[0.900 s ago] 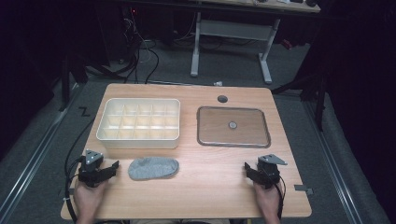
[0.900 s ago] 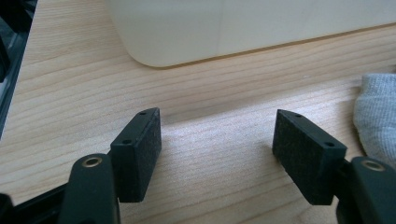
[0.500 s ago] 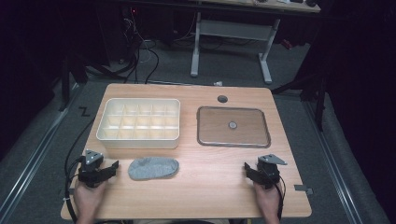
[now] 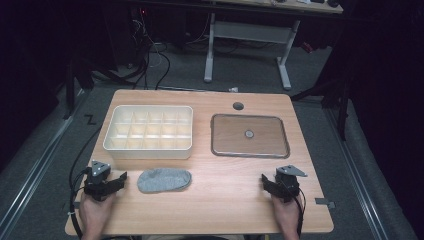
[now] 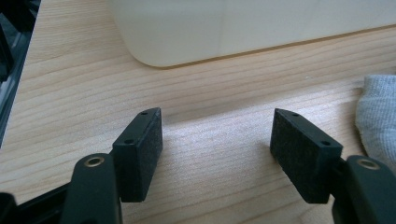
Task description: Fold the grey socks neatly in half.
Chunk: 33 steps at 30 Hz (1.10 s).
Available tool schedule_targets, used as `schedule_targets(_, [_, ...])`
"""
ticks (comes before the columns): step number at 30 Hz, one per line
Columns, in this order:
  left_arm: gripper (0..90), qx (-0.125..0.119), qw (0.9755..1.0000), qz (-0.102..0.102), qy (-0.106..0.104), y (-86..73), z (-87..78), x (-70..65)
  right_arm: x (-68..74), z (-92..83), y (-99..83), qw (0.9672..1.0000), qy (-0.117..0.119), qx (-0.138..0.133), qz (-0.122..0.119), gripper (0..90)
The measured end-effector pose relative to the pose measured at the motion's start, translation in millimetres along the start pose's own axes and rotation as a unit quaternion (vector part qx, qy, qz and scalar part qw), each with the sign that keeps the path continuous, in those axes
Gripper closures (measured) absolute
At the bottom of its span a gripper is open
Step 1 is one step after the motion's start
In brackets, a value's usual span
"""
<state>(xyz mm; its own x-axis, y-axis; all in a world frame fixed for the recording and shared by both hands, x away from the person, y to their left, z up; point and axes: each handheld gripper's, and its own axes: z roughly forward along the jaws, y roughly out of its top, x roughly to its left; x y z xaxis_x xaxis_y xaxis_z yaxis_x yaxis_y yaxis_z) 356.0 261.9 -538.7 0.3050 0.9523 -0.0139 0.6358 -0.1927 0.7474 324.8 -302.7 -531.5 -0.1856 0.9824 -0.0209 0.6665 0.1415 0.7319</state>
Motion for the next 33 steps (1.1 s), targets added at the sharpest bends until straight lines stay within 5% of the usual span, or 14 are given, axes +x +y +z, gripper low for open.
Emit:
schedule_targets(21, [35.2, -0.001, 1.0, -0.001, -0.002, -0.3, -0.6, -0.2, 0.2, 0.0, 0.0, 1.0, 0.0, 0.0, 0.0, 38.3])
schedule_targets(33, [37.3, -0.006, 0.9993, -0.029, -0.024, 0.6, -6.2, 3.1, 0.2, -0.2, 0.0, 1.0, 0.0, 0.0, 0.002, 38.2])
